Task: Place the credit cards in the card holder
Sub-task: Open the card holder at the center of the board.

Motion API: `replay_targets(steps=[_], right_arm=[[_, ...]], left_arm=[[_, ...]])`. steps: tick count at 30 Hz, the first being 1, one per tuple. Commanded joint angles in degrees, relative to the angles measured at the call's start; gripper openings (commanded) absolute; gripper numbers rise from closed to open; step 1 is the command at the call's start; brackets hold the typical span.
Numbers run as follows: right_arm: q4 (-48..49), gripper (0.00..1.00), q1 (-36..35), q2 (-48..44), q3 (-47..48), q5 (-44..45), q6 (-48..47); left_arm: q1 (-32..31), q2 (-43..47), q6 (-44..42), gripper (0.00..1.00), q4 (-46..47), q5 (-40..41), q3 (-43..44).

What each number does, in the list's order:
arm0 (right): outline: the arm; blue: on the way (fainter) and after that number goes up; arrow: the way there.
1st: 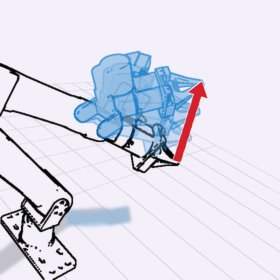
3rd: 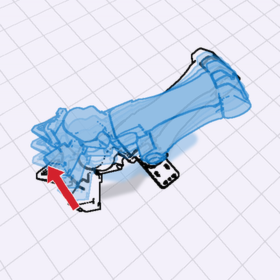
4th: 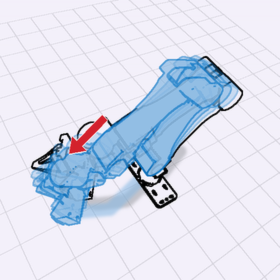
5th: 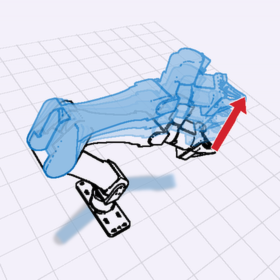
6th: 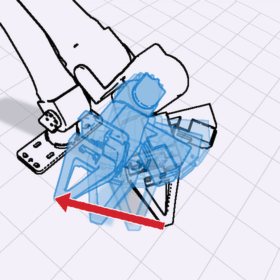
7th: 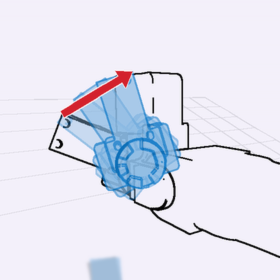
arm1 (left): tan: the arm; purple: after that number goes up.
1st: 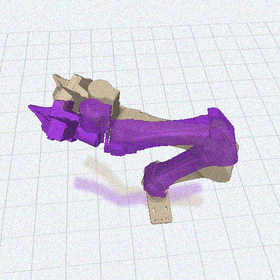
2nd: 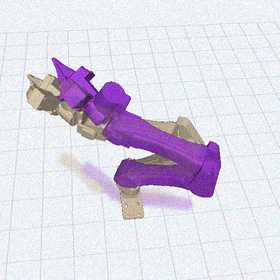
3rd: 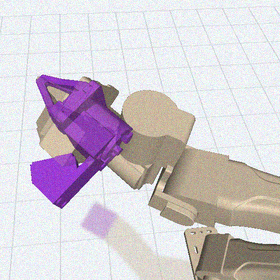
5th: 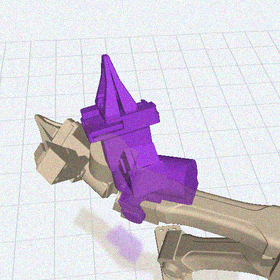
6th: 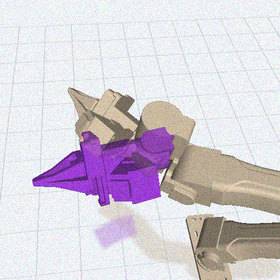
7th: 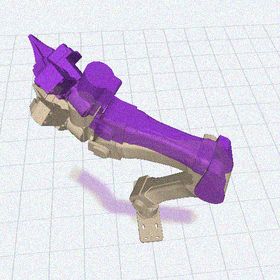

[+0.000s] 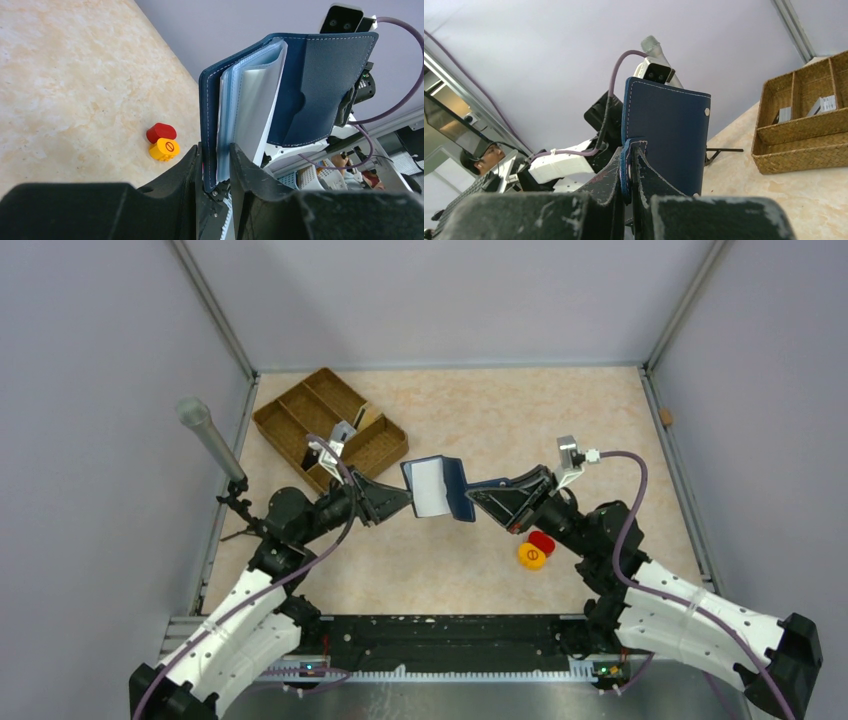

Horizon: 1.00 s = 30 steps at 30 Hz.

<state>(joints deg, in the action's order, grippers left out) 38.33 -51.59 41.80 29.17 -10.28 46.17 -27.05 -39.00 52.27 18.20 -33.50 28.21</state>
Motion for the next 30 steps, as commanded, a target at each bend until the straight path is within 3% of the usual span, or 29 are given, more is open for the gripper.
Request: replay_targets(steps=[1,10,16,21,24,28,30], right_arm=[[5.16,0.0,-0.13,0.28,-0.01,-1.26,0.9],[6.22,0.0,0.12,0.91,-0.45,-1.83,1.68],[-1.16,0.0,1.05,0.84,-2.2,3.98,0.49],[-17.71,0.0,1.12,3.33,-1.93,16.67,-1.04],[-23.05,0.13,1.09,7.61,-0.78,19.33,-3.35],[-31.52,0.44,0.96,13.37,1.6,25.45,-4.89],[-33.88,0.55,0.26,14.75,2.67,27.8,-6.28]], left_arm=[[-0.1,-1.54,1.87,0.3,8.66,-3.5,-0.17],[-0.11,-2.14,3.42,0.33,12.83,-5.21,-0.94],[-0.11,-1.66,3.15,0.03,11.84,-4.38,-1.29],[-0.1,-0.09,-1.56,0.0,-0.8,0.87,-0.3],[-0.09,-0.74,-5.51,0.0,-9.31,3.28,1.31],[-0.16,-4.76,-6.61,0.0,-21.49,8.37,3.36],[-0.16,-7.77,-7.29,0.0,-27.05,11.62,4.47]])
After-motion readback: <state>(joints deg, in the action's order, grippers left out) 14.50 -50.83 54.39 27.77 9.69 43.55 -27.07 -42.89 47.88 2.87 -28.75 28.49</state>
